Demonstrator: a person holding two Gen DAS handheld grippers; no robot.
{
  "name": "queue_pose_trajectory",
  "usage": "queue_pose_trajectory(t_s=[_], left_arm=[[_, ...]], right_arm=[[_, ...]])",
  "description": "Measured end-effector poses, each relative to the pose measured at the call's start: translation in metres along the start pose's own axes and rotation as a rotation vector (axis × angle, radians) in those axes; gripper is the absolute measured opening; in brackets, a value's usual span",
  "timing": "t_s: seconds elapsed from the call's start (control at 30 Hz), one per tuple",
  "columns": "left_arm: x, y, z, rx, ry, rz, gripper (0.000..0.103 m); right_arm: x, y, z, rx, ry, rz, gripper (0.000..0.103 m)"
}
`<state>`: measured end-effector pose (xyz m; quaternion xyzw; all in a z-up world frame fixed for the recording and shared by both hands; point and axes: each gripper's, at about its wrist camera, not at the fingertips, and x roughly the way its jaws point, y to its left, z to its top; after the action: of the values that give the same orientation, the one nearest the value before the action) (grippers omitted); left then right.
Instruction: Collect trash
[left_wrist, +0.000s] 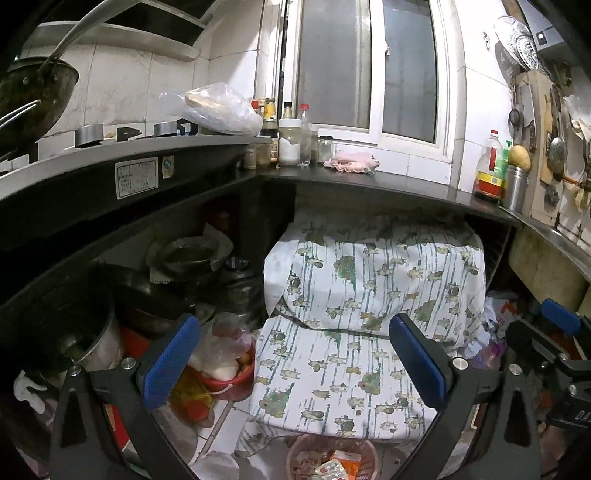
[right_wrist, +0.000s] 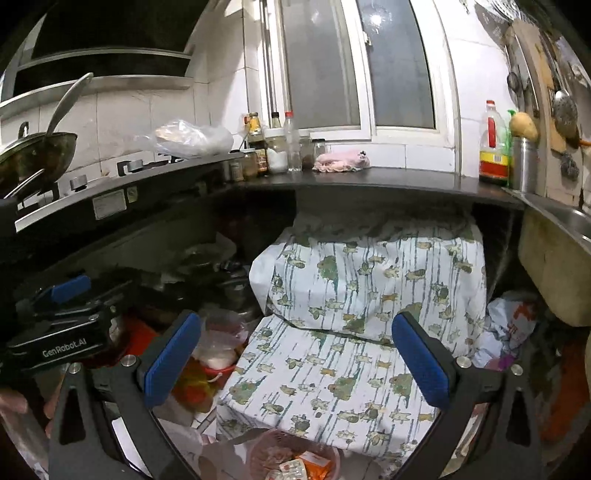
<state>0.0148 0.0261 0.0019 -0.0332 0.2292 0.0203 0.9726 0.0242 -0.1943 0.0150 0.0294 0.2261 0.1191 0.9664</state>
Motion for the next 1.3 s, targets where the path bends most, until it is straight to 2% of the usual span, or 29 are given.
queue_pose_trajectory(t_s=[0.2, 0.37, 0.5, 0.77, 0.97, 1.3], left_arm=[[-0.002, 0.006, 0.001, -0.008, -0.009, 0.012, 0.103], [-0.009, 0.010, 0.001, -0.027, -0.004, -0.062, 0.103], [-0.017, 0.009, 0.001, -0.020, -0.030, -0.035, 0.103], [-0.018, 0.008, 0.000, -0.021, -0.022, -0.028, 0.103], [-0.016, 0.008, 0.000, -0.022, -0.019, -0.021, 0.103], [-0.014, 0.009, 0.000, -0.002, -0.027, 0.000, 0.103]], right_arm=[[-0.004, 0.006, 0.002, -0.018, -0.026, -0.047, 0.103], [-0.006, 0.006, 0.003, -0.005, -0.028, -0.027, 0.103], [-0.009, 0.006, 0.005, 0.002, -0.043, -0.039, 0.103], [-0.011, 0.002, 0.006, 0.018, -0.058, -0.036, 0.103], [-0.014, 0.007, 0.005, -0.011, -0.082, -0.062, 0.103], [-0.021, 0.004, 0.005, 0.012, -0.094, -0.085, 0.103]])
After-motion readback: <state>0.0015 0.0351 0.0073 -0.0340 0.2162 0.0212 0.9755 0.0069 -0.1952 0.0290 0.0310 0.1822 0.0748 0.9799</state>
